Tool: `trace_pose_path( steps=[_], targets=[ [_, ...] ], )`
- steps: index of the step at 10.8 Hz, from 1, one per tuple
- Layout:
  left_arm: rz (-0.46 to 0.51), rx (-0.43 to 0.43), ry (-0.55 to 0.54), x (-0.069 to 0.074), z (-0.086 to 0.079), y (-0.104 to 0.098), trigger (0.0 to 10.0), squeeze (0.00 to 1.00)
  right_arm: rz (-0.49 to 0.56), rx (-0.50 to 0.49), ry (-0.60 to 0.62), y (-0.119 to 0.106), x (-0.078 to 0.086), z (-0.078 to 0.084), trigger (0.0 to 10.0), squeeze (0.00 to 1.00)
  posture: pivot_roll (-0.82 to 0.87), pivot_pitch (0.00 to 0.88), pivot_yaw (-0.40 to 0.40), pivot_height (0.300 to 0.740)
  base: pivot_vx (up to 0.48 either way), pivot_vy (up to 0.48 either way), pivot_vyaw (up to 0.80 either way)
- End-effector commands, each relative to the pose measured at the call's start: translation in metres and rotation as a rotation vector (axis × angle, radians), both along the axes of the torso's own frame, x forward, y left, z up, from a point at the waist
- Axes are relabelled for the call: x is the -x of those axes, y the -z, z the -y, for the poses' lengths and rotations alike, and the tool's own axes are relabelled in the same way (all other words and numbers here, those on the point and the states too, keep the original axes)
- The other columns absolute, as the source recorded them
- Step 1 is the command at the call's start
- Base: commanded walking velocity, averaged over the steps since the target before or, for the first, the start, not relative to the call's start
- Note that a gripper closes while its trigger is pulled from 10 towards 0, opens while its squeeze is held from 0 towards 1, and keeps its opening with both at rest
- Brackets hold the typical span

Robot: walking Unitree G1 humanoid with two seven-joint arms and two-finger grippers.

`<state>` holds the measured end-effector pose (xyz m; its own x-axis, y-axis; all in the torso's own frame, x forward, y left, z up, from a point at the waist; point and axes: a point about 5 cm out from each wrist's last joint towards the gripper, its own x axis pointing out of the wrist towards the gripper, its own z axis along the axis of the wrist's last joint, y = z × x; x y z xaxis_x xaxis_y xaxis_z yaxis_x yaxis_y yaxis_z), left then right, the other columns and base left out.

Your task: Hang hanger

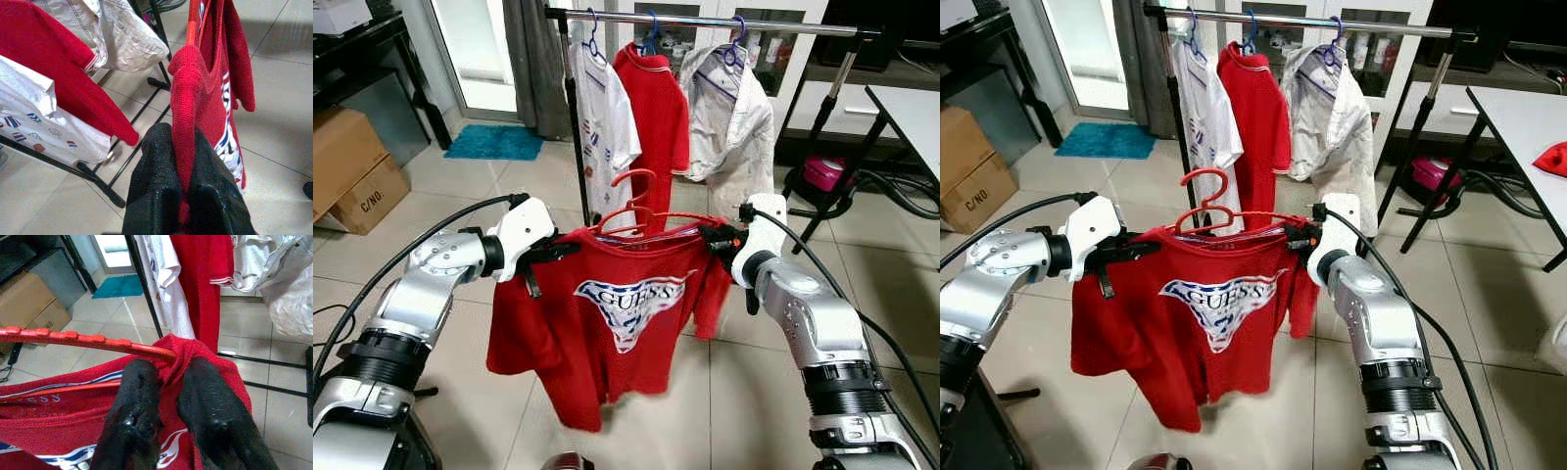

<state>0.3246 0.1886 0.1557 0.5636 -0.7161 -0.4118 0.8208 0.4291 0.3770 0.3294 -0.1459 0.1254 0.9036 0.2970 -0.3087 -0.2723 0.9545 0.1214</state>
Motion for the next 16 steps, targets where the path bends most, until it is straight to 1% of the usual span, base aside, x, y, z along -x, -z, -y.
trace_pose_path(
  steps=[1, 3, 4, 5, 6, 7, 8, 9, 10, 11, 12, 13, 14, 15, 16],
  targets=[
    [0.040, -0.008, 0.020, -0.003, 0.003, -0.009, 0.0, 0.00, 0.012, -0.019, -0.016, -0.005, -0.004, -0.004, 0.0, 0.00, 0.07, 0.000, 0.023, 0.740, 0.000, 0.000, 0.00],
    [0.046, -0.024, 0.000, -0.005, -0.001, -0.010, 0.0, 0.00, 0.030, -0.016, -0.038, -0.008, -0.003, -0.003, 0.0, 0.00, 0.07, 0.000, 0.026, 0.740, 0.000, 0.000, 0.00],
    [0.048, -0.034, -0.015, -0.007, -0.004, -0.011, 0.0, 0.00, 0.062, 0.001, -0.139, -0.012, 0.001, -0.006, 0.0, 0.00, 0.07, 0.000, 0.028, 0.740, 0.000, 0.000, 0.00],
    [0.048, -0.039, -0.028, -0.008, -0.007, -0.011, 0.0, 0.00, 0.075, 0.038, -0.226, -0.014, 0.006, -0.006, 0.0, 0.00, 0.07, 0.000, 0.029, 0.740, 0.000, 0.000, 0.00],
    [0.046, -0.056, -0.040, -0.009, -0.010, -0.010, 0.0, 0.00, 0.087, 0.092, -0.348, -0.017, 0.015, 0.002, 0.0, 0.00, 0.06, 0.000, 0.032, 0.740, 0.000, 0.000, 0.00],
    [0.039, -0.069, -0.037, -0.008, -0.011, -0.008, 0.0, 0.00, 0.126, 0.080, -0.313, -0.031, 0.012, 0.022, 0.0, 0.00, 0.06, 0.000, 0.033, 0.740, 0.000, 0.000, 0.00],
    [0.033, -0.070, -0.027, -0.008, -0.009, -0.007, 0.0, 0.00, 0.145, 0.070, -0.260, -0.039, 0.008, 0.031, 0.0, 0.00, 0.06, 0.000, 0.034, 0.740, 0.000, 0.000, 0.00],
    [0.025, -0.084, -0.016, -0.007, -0.006, -0.003, 0.0, 0.00, 0.123, 0.097, -0.152, -0.041, 0.003, 0.050, 0.0, 0.00, 0.05, 0.000, 0.034, 0.740, 0.000, 0.000, 0.00],
    [0.025, -0.096, -0.015, -0.007, -0.006, -0.001, 0.0, 0.00, 0.109, 0.133, -0.085, -0.038, 0.001, 0.063, 0.0, 0.00, 0.05, 0.000, 0.033, 0.740, 0.000, 0.000, 0.00],
    [0.026, -0.097, -0.016, -0.008, -0.007, -0.001, 0.0, 0.00, 0.114, 0.136, -0.068, -0.038, 0.001, 0.068, 0.0, 0.00, 0.05, 0.000, 0.032, 0.740, 0.000, 0.000, 0.00],
    [0.029, -0.090, -0.022, -0.009, -0.007, -0.003, 0.0, 0.00, 0.116, 0.143, -0.085, -0.038, 0.002, 0.067, 0.1, 0.00, 0.05, 0.000, 0.031, 0.740, 0.000, 0.000, 0.00],
    [0.031, -0.068, -0.026, -0.010, -0.005, -0.004, 0.0, 0.00, 0.108, 0.150, -0.103, -0.036, 0.003, 0.062, 10.0, 0.00, 0.05, 0.000, 0.029, 0.740, 0.000, 0.000, 0.00],
    [0.034, -0.016, -0.030, -0.011, 0.003, -0.006, 0.0, 0.00, 0.107, 0.084, -0.116, -0.031, 0.004, 0.040, 10.0, 1.00, 0.05, 0.000, 0.027, 0.740, 0.000, 0.000, 0.00],
    [0.045, 0.026, -0.034, -0.013, 0.014, -0.007, 0.0, 0.00, 0.093, 0.028, -0.094, -0.021, 0.004, 0.017, 10.0, 1.00, 0.05, 0.000, 0.024, 0.740, 0.000, 0.000, 0.00],
    [0.052, 0.036, -0.034, -0.013, 0.018, -0.006, 0.0, 0.00, 0.090, -0.012, -0.077, -0.018, 0.004, 0.008, 10.0, 1.00, 0.05, 0.000, 0.024, 0.740, 0.000, 0.000, 0.00]
  ],
)
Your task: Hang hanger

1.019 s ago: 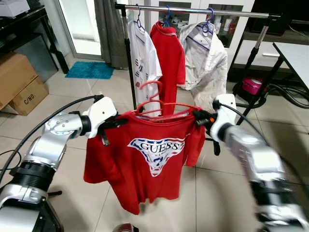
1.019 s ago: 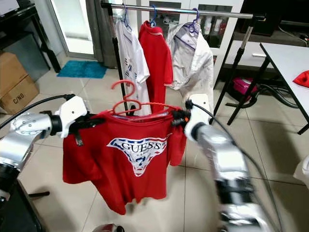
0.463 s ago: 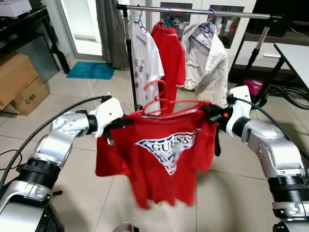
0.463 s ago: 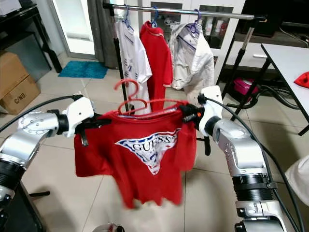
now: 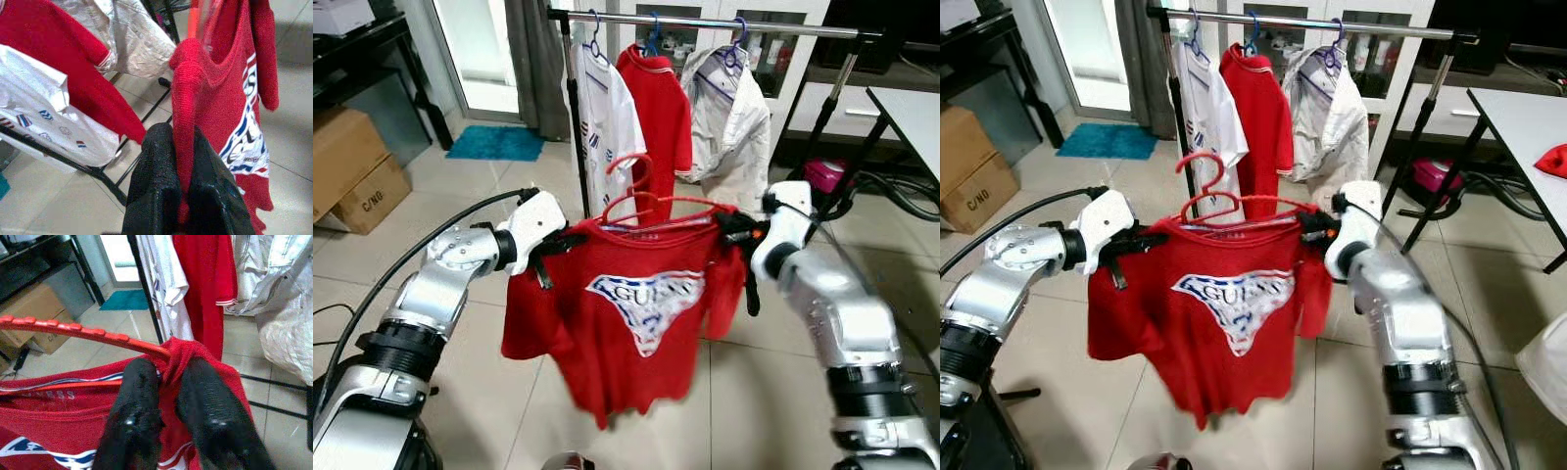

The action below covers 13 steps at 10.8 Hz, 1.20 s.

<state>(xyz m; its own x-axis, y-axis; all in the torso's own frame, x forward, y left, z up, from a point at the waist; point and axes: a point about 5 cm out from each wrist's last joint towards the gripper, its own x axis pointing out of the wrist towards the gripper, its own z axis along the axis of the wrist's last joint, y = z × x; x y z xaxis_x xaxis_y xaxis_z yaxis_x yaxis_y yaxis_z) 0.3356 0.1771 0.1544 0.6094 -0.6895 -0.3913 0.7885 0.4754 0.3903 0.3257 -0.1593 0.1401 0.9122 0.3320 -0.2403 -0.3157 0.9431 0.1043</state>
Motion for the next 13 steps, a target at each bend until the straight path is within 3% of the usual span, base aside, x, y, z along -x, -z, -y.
trace_pose_path(
  steps=[1, 3, 4, 6, 8, 9, 10, 11, 12, 13],
  targets=[
    [0.034, 0.027, 0.019, -0.001, 0.008, -0.007, 0.0, 0.00, 0.010, -0.045, -0.034, -0.003, 0.003, -0.012, 10.0, 1.00, 0.05, 0.000, 0.021, 0.740, 0.000, 0.000, 0.00],
    [0.042, 0.030, -0.001, 0.000, 0.007, -0.006, 0.0, 0.00, -0.031, 0.017, -0.068, 0.004, 0.008, -0.011, 10.0, 1.00, 0.05, 0.000, 0.017, 0.740, 0.000, 0.000, 0.00],
    [0.044, 0.030, -0.003, 0.000, 0.007, -0.006, 0.0, 0.00, -0.050, 0.114, -0.150, 0.010, 0.015, -0.015, 10.0, 1.00, 0.05, 0.000, 0.016, 0.740, 0.000, 0.000, 0.00],
    [0.046, 0.031, -0.006, 0.000, 0.007, -0.006, 0.0, 0.00, -0.034, 0.070, -0.143, 0.005, 0.014, -0.018, 10.0, 1.00, 0.05, 0.000, 0.016, 0.740, 0.000, 0.000, 0.00],
    [0.052, 0.035, -0.010, 0.001, 0.007, -0.005, 0.0, 0.00, -0.013, 0.109, 0.011, 0.000, 0.008, -0.005, 10.0, 1.00, 0.05, 0.000, 0.009, 0.740, 0.000, 0.000, 0.00],
    [0.059, 0.050, -0.010, 0.003, 0.011, -0.005, 0.0, 0.00, -0.008, 0.022, 0.169, 0.003, 0.003, 0.000, 10.0, 1.00, 0.05, 0.000, 0.005, 0.740, 0.000, 0.000, 0.00],
    [0.068, 0.065, -0.009, 0.005, 0.015, -0.005, 0.0, 0.00, -0.007, 0.008, 0.200, 0.008, 0.002, -0.006, 10.0, 1.00, 0.05, 0.000, 0.004, 0.740, 0.000, 0.000, 0.00],
    [0.072, 0.084, -0.012, 0.006, 0.020, -0.003, 0.0, 0.00, -0.014, 0.008, 0.051, 0.012, 0.007, -0.031, 10.0, 0.00, 0.05, 0.000, 0.005, 0.740, 0.000, 0.000, 0.00],
    [0.075, 0.094, -0.025, 0.006, 0.022, -0.002, 0.0, 0.00, 0.039, 0.039, 0.008, 0.007, 0.009, -0.045, 10.0, 0.00, 0.05, 0.000, 0.003, 0.740, 0.000, 0.000, 0.00],
    [0.089, 0.102, -0.045, 0.005, 0.022, -0.003, 0.0, 0.00, 0.012, 0.038, 0.007, 0.011, 0.009, -0.046, 10.0, 0.00, 0.05, 0.000, 0.000, 0.740, 0.000, 0.000, 0.00]
  ],
)
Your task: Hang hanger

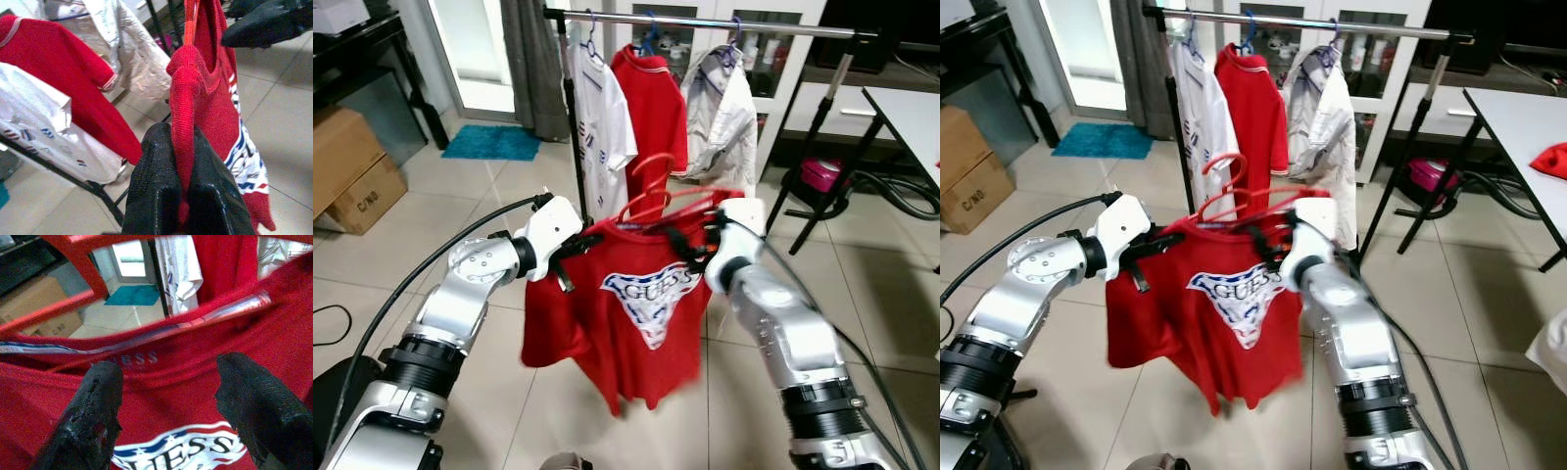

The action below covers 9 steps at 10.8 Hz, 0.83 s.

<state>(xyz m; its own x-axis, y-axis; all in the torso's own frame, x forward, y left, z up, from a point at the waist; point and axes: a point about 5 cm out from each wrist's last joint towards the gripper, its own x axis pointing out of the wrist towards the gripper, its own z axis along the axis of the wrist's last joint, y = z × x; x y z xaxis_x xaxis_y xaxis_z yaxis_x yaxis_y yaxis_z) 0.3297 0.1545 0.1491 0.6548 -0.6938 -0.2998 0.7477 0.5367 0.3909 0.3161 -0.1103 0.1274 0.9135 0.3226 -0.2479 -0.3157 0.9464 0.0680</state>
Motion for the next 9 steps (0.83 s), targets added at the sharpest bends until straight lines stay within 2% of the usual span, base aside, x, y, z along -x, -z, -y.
trace_pose_path(
  steps=[1, 3, 4, 7, 9],
  targets=[
    [0.038, 0.019, -0.017, -0.001, -0.001, -0.009, 0.0, 0.00, -0.005, 0.015, 0.054, 0.001, -0.002, 0.010, 10.0, 0.00, 0.05, 0.000, 0.000, 0.740, 0.000, 0.000, 0.00],
    [0.037, 0.011, -0.025, -0.001, -0.006, -0.008, 0.0, 0.00, -0.024, -0.101, 0.117, -0.002, -0.002, 0.020, 10.0, 0.00, 0.05, 0.000, 0.001, 0.740, 0.000, 0.000, 0.00],
    [0.036, 0.013, -0.017, 0.000, -0.005, -0.008, 0.0, 0.00, -0.026, -0.123, 0.123, -0.004, -0.004, 0.022, 10.0, 0.00, 0.05, 0.000, 0.001, 0.740, 0.000, 0.000, 0.00],
    [0.028, 0.021, 0.042, 0.005, 0.001, -0.008, 0.0, 0.00, -0.051, -0.166, 0.102, -0.003, -0.011, 0.014, 10.0, 0.00, 0.05, 0.000, 0.003, 0.740, 0.000, 0.000, 0.00],
    [0.023, 0.028, 0.068, 0.007, 0.006, -0.009, 0.0, 0.00, -0.073, -0.145, 0.118, 0.000, -0.018, 0.013, 10.0, 0.00, 0.06, 0.000, 0.003, 0.740, 0.000, 0.000, 0.00]
  ],
)
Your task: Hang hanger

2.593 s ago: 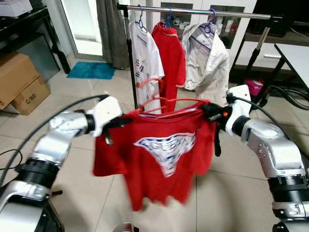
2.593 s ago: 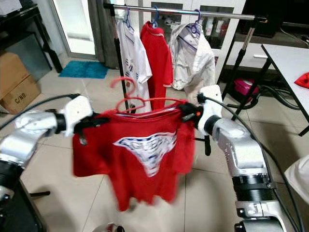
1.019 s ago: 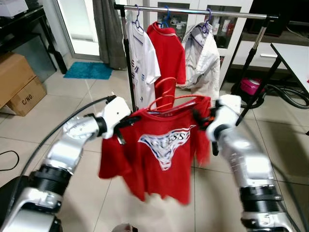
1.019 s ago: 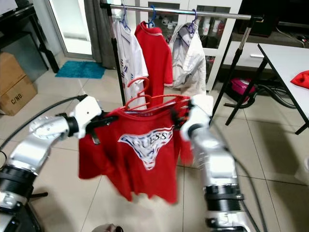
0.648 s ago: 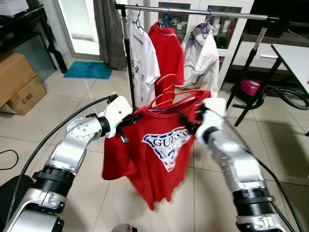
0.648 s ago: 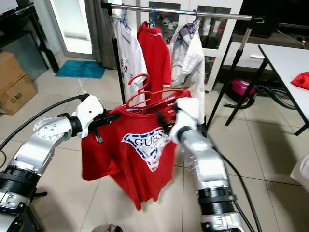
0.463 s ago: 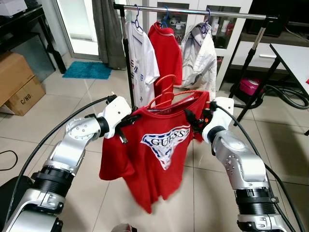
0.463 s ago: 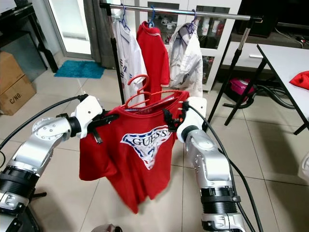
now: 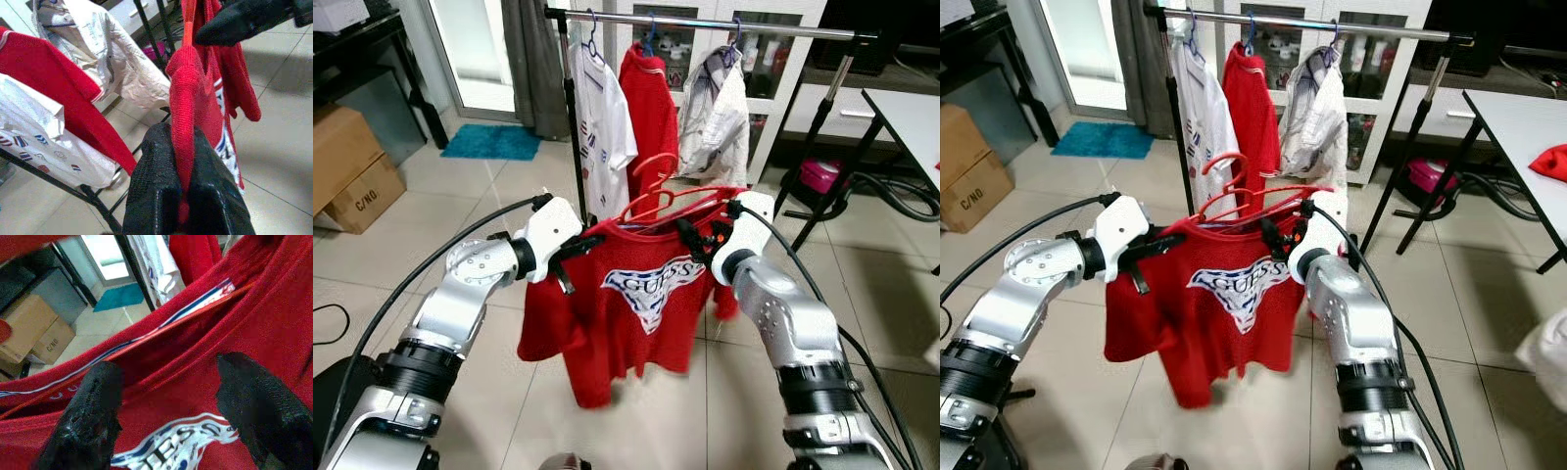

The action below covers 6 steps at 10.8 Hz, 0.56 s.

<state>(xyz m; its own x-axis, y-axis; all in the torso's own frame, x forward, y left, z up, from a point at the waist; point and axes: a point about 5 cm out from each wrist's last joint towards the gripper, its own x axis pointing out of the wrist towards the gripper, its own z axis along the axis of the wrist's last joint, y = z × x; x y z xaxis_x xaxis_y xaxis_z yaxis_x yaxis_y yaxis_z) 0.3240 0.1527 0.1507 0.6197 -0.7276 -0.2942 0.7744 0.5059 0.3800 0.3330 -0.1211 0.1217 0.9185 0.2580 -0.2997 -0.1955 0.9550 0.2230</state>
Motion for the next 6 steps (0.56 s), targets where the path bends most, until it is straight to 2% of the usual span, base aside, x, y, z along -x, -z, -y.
trace_pose_path(
  steps=[1, 2, 6],
  targets=[
    [0.028, 0.019, 0.029, 0.002, 0.005, -0.008, 0.0, 0.00, 0.013, 0.005, 0.036, -0.004, -0.005, 0.005, 10.0, 0.00, 0.06, 0.000, 0.004, 0.740, 0.000, 0.000, 0.00],
    [0.025, 0.016, 0.037, 0.003, 0.006, -0.008, 0.0, 0.00, -0.001, 0.024, 0.116, -0.002, -0.013, 0.017, 10.0, 0.00, 0.06, 0.000, 0.003, 0.740, 0.000, 0.000, 0.00],
    [0.007, -0.001, 0.057, 0.005, 0.005, -0.006, 0.0, 0.00, 0.007, 0.047, 0.250, -0.003, -0.024, 0.044, 10.0, 0.00, 0.06, 0.000, 0.009, 0.740, 0.000, 0.000, 0.00]
  ],
)
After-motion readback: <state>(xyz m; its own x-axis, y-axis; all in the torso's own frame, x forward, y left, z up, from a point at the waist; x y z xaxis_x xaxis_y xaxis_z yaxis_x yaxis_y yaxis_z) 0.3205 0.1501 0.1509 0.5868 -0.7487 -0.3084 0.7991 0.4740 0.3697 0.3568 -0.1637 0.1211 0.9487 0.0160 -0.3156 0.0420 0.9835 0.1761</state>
